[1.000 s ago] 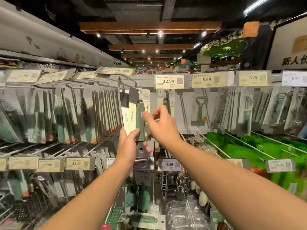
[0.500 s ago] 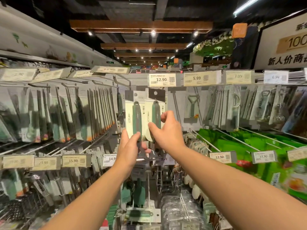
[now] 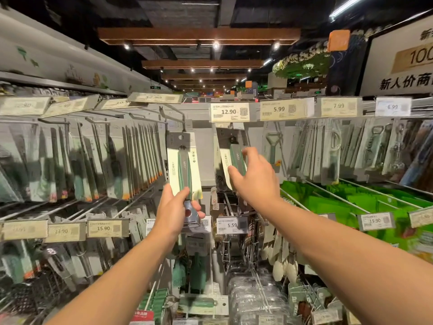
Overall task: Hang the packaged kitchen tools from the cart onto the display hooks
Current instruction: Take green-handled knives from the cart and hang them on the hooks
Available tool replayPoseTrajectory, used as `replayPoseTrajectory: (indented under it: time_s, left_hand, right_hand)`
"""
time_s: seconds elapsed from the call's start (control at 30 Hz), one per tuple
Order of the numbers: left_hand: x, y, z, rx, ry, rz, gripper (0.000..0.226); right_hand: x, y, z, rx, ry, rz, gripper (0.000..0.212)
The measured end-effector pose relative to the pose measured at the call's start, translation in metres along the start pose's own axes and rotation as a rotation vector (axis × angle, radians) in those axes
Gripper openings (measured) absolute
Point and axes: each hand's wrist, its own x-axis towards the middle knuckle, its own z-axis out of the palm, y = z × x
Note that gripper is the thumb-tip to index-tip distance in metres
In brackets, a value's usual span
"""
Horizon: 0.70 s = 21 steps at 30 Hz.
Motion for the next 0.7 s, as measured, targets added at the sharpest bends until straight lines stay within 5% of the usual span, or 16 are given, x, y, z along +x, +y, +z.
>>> replayPoseTrajectory:
  time_s: [0.4, 0.57, 0.7]
  left_hand:
    - [0.025, 0.002, 0.000, 0.010, -0.009, 0.029, 0.027]
    - [0.025, 0.006, 0.000, 0.071, -0.023, 0.027, 0.017]
    - [0.027, 0.003, 0.000, 0.050, -0.026, 0.034, 0.014]
  right_hand:
    - [0.070, 0.012, 0.029, 0.166, -0.328, 0.166, 0.048]
    - [0.076, 0.015, 0.033, 0.093, -0.281, 0.164, 0.049]
    - [0.058, -0.002, 0.039, 0.101, -0.111, 0.051, 0.026]
